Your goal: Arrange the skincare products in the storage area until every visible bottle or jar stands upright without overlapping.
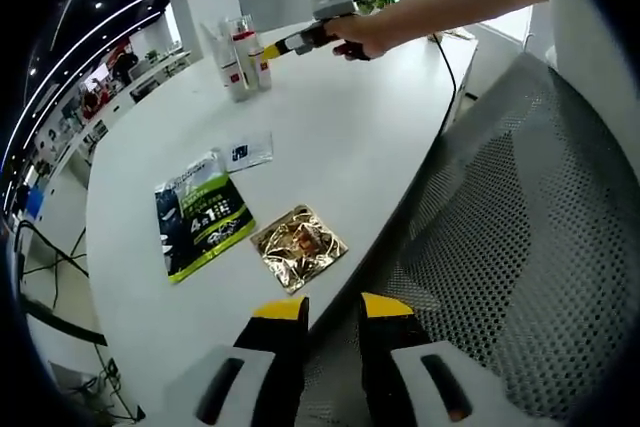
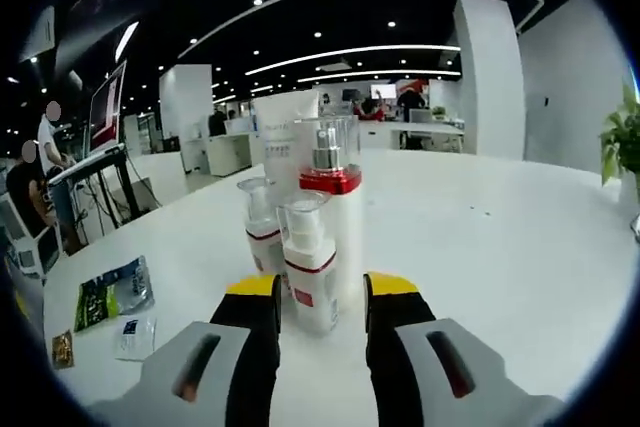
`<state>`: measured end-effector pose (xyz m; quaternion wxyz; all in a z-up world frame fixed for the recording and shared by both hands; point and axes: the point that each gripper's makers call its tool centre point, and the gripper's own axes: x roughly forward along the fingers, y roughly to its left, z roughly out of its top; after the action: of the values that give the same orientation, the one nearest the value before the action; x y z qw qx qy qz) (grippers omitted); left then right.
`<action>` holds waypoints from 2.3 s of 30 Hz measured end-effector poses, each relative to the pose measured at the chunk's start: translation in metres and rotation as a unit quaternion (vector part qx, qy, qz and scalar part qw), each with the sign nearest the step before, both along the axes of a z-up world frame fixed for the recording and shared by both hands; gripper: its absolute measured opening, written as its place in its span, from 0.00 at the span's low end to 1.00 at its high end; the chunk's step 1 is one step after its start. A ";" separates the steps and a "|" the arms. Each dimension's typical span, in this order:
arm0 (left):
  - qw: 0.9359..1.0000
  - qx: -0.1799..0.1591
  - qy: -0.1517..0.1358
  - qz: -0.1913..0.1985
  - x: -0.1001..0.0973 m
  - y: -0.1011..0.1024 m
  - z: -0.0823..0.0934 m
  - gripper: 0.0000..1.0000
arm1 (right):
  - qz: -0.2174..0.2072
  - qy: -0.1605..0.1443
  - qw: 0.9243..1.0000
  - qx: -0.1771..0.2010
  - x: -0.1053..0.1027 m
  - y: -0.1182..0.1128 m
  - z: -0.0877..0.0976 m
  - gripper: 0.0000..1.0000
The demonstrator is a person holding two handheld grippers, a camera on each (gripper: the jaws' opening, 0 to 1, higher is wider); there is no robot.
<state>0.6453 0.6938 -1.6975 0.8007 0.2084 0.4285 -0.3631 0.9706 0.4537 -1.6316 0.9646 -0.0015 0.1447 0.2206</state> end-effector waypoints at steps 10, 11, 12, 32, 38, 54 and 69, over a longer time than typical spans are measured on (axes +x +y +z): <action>1.000 -0.002 -0.016 0.001 0.003 0.000 0.003 0.21 | 0.098 -0.101 0.989 -0.053 0.026 0.010 0.117 0.34; 1.000 -0.002 -0.015 0.001 0.003 0.000 0.003 0.21 | 0.116 -0.088 0.987 -0.066 0.034 0.015 0.119 0.36; 1.000 -0.001 -0.016 0.002 0.003 0.000 0.003 0.21 | 0.127 -0.088 0.985 -0.079 0.040 0.019 0.122 0.35; 0.999 0.001 -0.045 0.001 0.010 0.002 0.008 0.21 | 0.370 0.103 0.866 -0.320 0.071 0.073 0.065 0.14; 0.999 0.003 -0.050 0.003 0.012 0.003 0.009 0.21 | 0.392 0.139 0.864 -0.285 0.066 0.079 0.060 0.06; 0.999 0.008 -0.042 0.000 0.010 0.003 0.006 0.21 | 0.444 0.123 0.824 -0.330 0.059 0.078 0.060 0.06; 0.999 0.009 -0.044 -0.001 0.010 0.003 0.006 0.20 | 0.316 -0.013 0.928 -0.198 0.049 0.082 0.141 0.17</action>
<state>0.6551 0.6971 -1.6910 0.8164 0.2321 0.3959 -0.3505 1.0198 0.5358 -1.4909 0.8269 -0.2408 0.1654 0.4805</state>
